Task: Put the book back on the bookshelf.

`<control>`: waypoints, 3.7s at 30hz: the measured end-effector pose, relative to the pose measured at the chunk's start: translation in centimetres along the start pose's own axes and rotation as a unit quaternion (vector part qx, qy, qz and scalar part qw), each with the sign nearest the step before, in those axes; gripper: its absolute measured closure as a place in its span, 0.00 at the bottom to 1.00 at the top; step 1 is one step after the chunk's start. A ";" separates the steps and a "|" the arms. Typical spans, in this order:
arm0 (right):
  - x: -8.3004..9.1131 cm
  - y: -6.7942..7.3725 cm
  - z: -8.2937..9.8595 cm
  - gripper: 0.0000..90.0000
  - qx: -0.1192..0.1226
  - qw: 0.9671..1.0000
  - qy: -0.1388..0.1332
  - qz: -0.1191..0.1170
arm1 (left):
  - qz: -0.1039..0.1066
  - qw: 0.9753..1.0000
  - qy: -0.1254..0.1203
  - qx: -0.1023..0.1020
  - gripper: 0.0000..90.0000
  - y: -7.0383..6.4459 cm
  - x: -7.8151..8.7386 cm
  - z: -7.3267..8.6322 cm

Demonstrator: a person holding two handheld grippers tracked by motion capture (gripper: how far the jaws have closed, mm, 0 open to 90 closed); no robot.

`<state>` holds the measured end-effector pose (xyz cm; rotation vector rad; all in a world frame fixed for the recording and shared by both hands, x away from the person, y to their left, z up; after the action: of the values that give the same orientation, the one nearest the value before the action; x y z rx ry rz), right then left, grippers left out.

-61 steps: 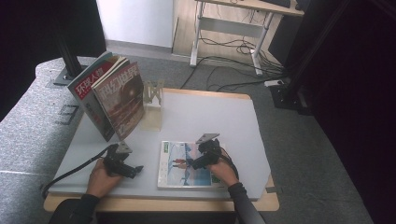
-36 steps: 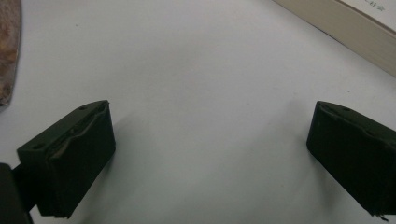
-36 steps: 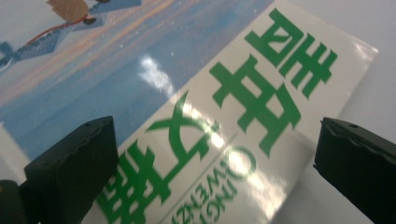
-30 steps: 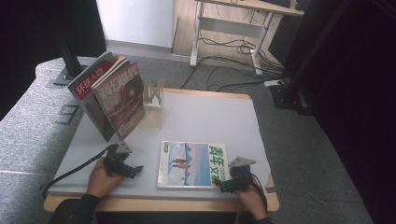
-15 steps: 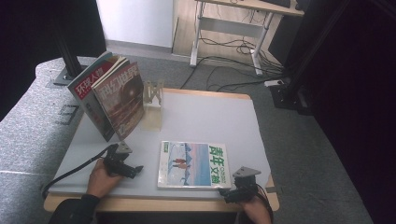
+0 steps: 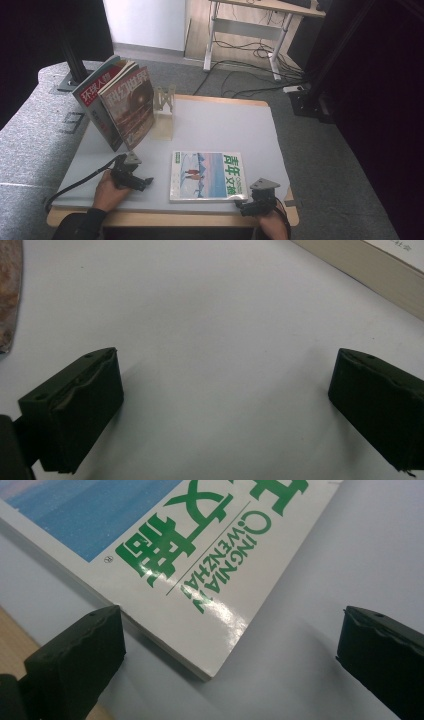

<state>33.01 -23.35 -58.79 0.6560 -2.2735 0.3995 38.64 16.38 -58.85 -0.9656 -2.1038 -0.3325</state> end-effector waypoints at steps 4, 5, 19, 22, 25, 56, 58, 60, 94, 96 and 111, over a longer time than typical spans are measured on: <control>-0.3 -0.7 -0.3 0.00 -0.001 1.000 0.002 0.006 | 0.000 1.000 0.000 0.000 0.01 0.0 0.0 0.0; -0.3 -0.8 -0.3 0.00 -0.002 1.000 0.002 0.008 | 0.000 1.000 0.000 0.000 0.01 0.0 0.0 0.0; -1.1 -2.5 -1.0 0.00 -0.018 1.000 0.004 0.024 | 0.034 0.999 0.000 -0.003 0.09 -0.2 -0.3 -2.2; -1.3 -2.7 -1.1 0.00 -0.020 0.999 0.004 0.027 | 0.040 0.999 -0.006 -0.010 0.11 -0.5 -0.7 -3.8; -1.4 -3.0 -1.2 0.00 -0.024 0.999 0.003 0.028 | 0.046 0.999 -0.009 -0.013 0.12 -0.7 -1.2 -5.1; -4.1 -6.3 -3.5 0.00 -0.050 0.997 -0.003 0.054 | 0.119 0.992 0.028 -0.024 0.23 -2.5 -5.2 -8.3; -4.3 -6.6 -3.7 0.00 -0.050 0.997 -0.002 0.056 | 0.118 0.992 0.029 -0.024 0.24 -2.8 -5.1 -8.1; -4.6 -6.9 -4.1 0.00 -0.051 0.997 0.000 0.061 | 0.117 0.992 0.032 -0.023 0.24 -3.1 -4.8 -7.8; -10.8 -9.9 -10.3 0.00 -0.078 0.994 0.020 0.071 | 0.201 0.979 0.009 -0.044 0.33 -10.2 -1.0 -2.7; -11.2 -9.9 -10.7 0.00 -0.078 0.994 0.020 0.071 | 0.208 0.977 0.006 -0.047 0.34 -10.7 -0.9 -2.5; -12.9 -9.4 -12.5 0.11 -0.089 0.993 0.021 0.070 | 0.220 0.972 0.010 -0.088 0.36 -12.7 -0.9 -2.1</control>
<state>53.19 -21.02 -58.64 0.3943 -2.2892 0.2703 30.88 6.22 -57.13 -1.4900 -1.7987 -0.3015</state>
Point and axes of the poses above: each handheld gripper's, and its own axes: x roughly backward along the jaws, z roughly out of its underside, y roughly to its left, the point moved 8 cm from there along -x, roughly forward along the jaws, and after that the axes turned 5 degrees about z, right-handed, at the moved point
